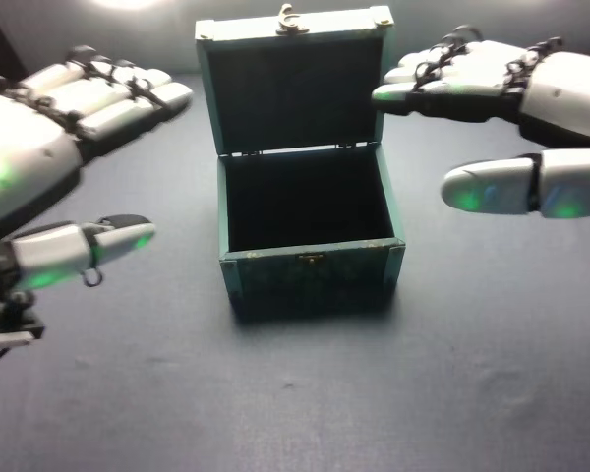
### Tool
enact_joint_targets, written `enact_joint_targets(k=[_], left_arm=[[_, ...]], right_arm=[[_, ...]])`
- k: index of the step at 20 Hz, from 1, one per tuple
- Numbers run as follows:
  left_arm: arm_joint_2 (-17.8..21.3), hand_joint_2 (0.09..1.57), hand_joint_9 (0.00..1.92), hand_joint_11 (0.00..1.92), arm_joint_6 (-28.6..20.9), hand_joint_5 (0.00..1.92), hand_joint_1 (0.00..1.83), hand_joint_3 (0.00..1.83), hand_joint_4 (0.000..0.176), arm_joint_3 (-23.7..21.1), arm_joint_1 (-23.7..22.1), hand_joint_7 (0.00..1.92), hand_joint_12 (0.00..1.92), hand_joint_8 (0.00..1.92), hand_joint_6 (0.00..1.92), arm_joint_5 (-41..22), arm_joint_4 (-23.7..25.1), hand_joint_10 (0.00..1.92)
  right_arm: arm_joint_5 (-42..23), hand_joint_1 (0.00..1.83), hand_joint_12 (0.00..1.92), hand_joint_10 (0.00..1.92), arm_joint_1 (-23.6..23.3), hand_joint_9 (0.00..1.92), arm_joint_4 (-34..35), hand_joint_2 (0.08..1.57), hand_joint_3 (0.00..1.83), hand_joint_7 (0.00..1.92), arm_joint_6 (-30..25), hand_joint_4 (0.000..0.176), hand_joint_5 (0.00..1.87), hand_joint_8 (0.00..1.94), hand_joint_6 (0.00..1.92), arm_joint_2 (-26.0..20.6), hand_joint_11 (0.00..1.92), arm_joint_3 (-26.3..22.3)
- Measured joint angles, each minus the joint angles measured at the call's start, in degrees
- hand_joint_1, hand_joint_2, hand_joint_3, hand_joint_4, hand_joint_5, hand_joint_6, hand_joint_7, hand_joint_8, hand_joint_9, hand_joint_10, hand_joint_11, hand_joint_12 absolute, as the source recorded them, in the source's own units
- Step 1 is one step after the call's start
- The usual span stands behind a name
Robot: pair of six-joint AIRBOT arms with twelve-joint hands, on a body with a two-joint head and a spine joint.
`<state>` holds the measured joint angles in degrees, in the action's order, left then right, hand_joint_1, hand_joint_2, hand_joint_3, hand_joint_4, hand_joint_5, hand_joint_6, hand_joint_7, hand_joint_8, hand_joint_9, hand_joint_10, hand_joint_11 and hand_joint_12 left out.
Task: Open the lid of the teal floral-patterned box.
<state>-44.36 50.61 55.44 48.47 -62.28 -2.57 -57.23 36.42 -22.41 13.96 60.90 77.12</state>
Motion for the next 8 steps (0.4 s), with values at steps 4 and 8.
enact_joint_targets(k=[4, 8], left_arm=[[1.3, 1.34, 0.12, 0.00, 0.5, 0.20, 0.55, 0.00, 0.000, -2.8, 7.0, 0.17, 0.24, 0.00, 0.00, -15.8, -5.7, 0.00], [1.2, 1.43, 0.01, 0.00, 0.5, 0.14, 0.43, 0.02, 0.000, -4.2, 11.9, 0.08, 0.01, 0.00, 0.01, -22.9, -8.2, 0.00]], right_arm=[[-10.3, 0.00, 0.37, 0.00, 7.9, 0.20, 11.1, 1.31, 0.01, 0.27, 5.7, 0.000, 0.31, 0.00, 0.00, -6.5, 0.00, -5.0], [-20.9, 0.17, 0.30, 0.00, 15.2, 0.16, 20.3, 1.44, 0.02, 0.26, 6.4, 0.000, 0.30, 0.00, 0.00, -8.5, 0.00, -8.1]])
